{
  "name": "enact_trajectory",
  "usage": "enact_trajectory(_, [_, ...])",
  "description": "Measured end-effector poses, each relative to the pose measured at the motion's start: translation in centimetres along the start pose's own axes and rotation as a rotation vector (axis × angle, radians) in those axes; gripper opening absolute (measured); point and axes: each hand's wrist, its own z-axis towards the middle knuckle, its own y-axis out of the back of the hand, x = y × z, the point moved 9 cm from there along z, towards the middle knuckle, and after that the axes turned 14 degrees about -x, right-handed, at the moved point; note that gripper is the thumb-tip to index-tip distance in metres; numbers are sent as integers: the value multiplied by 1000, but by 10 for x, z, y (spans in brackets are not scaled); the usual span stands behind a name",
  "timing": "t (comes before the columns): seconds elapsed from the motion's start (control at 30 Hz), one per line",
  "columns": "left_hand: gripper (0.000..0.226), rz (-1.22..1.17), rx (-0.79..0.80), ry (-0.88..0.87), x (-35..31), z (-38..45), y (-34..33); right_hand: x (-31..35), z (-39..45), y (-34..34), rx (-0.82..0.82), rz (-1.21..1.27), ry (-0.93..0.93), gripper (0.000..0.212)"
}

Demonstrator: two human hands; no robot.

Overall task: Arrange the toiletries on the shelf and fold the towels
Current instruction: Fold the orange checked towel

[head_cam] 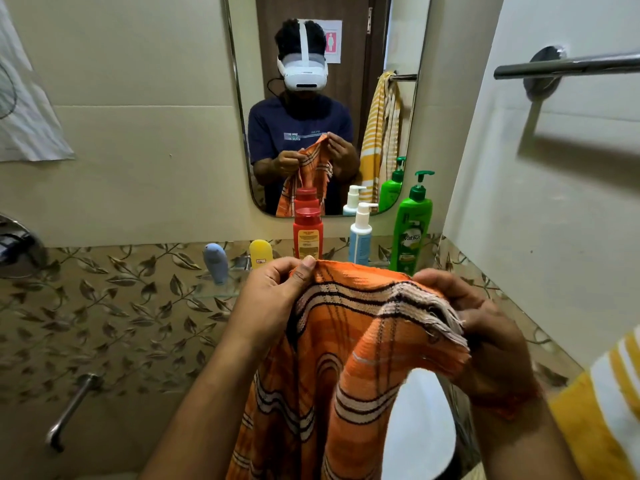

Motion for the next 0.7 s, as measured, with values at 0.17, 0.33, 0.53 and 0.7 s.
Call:
enact_trajectory(0.17, [40,23,94,-24,-4,-10,-17,11,-8,-9,-61,-344,186,26])
enact_trajectory(0.33, [49,-81,122,-28,-13,-28,-28,33,-2,-11,-136,-602,311,47])
enact_trajectory(0.53, [62,-131,143,-100,-26,-42,-33,-13,0,-24,-81,-757,211,5])
enact_trajectory(0.7, [35,-46,199,-162,-34,-54,-32,-63,1,-13,-140,-682,23,9])
